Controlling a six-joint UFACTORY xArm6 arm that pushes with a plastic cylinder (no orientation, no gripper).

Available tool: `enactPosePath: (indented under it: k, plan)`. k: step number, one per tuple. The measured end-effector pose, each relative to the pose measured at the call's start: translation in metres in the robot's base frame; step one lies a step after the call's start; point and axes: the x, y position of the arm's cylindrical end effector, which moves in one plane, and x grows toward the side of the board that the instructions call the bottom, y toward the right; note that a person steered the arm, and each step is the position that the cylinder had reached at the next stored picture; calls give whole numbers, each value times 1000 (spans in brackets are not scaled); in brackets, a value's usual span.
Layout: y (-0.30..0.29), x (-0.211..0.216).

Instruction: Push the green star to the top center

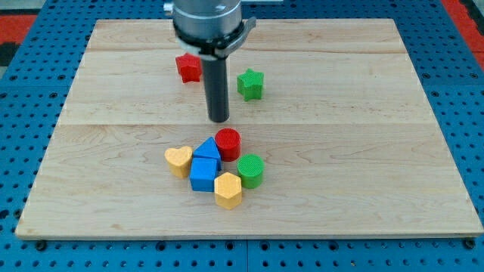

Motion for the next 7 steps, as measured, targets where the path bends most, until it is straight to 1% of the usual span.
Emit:
enactPosePath:
  k: [1,2,3,4,5,6,7]
  plan:
    - [39,-40]
    - [57,-46]
    - [61,-53]
    - [96,-55]
    - [109,-104]
    - [80,-139]
    - [104,-71]
